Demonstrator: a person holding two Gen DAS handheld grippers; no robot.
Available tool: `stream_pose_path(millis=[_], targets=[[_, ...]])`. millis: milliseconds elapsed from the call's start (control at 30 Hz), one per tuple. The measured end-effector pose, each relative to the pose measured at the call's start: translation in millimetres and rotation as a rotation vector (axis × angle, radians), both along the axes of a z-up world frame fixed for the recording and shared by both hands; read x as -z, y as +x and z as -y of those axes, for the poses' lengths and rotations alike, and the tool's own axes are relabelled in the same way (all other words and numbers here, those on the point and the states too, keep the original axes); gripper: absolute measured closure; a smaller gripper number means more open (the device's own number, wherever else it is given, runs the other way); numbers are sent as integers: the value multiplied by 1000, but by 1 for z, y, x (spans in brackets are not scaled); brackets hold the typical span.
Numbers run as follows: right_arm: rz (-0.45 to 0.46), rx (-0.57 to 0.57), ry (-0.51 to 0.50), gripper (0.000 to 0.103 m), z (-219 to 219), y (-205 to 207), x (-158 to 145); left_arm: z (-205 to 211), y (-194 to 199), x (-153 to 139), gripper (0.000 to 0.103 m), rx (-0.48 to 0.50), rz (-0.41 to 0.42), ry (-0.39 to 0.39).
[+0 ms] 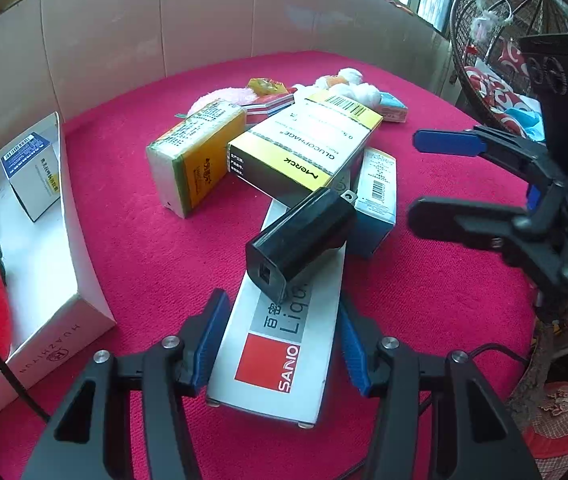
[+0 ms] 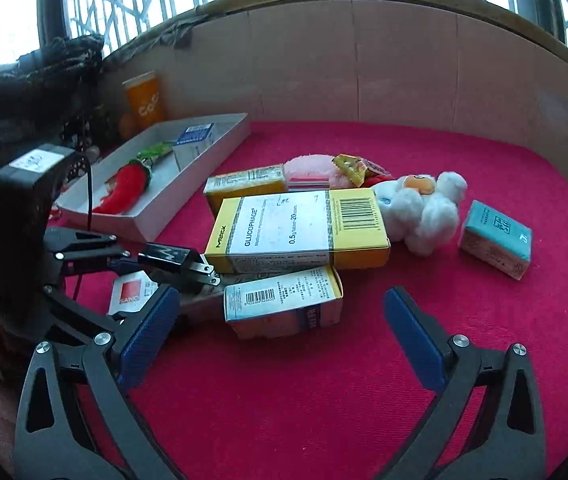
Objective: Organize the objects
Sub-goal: 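Grasp SANO Liquid Sealant box with left gripper while right grasps white medicine box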
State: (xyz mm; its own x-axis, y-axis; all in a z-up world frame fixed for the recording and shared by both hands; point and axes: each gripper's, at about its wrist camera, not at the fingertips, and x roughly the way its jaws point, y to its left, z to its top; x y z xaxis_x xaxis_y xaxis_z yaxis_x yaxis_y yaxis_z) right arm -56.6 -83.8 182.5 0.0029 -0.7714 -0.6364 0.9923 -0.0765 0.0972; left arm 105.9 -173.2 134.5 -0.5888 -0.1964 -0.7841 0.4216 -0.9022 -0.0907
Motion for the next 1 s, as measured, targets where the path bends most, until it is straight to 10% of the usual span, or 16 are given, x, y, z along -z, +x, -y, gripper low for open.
stream_pose_path(millis=[800, 1000], targets=[[79, -118, 135, 20, 38, -7, 26, 3, -9, -4, 54, 13, 54, -46], [-31, -143, 197, 32, 47, 13, 32, -1, -15, -6, 56, 23, 79, -100]])
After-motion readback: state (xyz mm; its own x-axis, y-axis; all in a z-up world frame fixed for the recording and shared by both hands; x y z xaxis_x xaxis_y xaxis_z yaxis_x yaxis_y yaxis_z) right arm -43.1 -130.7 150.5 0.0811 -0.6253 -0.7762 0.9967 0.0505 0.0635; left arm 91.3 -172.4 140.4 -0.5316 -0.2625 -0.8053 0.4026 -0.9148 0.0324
